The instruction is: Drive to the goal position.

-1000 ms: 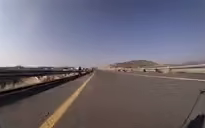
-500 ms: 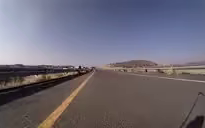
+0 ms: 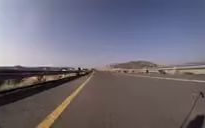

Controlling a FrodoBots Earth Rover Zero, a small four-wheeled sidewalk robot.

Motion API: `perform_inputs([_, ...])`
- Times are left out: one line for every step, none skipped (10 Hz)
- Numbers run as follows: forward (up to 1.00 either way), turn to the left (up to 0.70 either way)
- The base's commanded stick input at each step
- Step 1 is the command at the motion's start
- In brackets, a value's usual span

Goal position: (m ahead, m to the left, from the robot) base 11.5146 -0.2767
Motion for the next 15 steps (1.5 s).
perform_inputs([0.85,0.0])
perform_inputs([0.85,0.0])
perform_inputs([0.85,0.0])
perform_inputs([0.85,0.0])
perform_inputs([0.85,0.0])
perform_inputs([0.85,0.0])
perform_inputs([0.85,0.0])
perform_inputs([0.85,0.0])
perform_inputs([0.85,0.0])
perform_inputs([0.85,0.0])
perform_inputs([0.85,0.0])
perform_inputs([0.85,0.0])
perform_inputs([0.85,0.0])
perform_inputs([0.85,0.0])
perform_inputs([0.85,0.0])
